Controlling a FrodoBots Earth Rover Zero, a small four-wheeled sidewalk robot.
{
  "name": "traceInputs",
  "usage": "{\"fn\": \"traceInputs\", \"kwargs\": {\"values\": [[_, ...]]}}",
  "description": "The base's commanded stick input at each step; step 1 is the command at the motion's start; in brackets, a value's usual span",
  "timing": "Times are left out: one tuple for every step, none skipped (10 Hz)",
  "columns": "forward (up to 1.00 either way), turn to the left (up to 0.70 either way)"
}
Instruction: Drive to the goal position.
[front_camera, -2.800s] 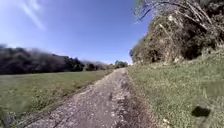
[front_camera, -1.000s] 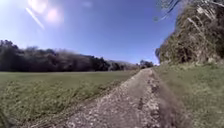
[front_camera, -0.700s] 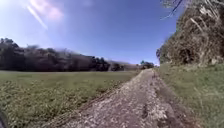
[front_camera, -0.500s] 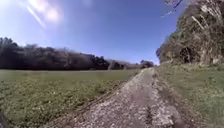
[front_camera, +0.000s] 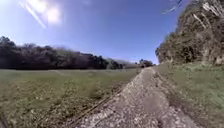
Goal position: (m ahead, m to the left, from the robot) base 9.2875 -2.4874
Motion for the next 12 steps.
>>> {"fn": "traceInputs", "kwargs": {"values": [[0.0, 0.0], [0.0, 0.0], [0.0, 0.0], [0.0, 0.0], [0.0, 0.0], [0.0, 0.0], [0.0, 0.0], [0.0, 0.0], [0.0, 0.0], [0.43, 0.0], [0.7, 0.0], [0.7, 0.0]]}}
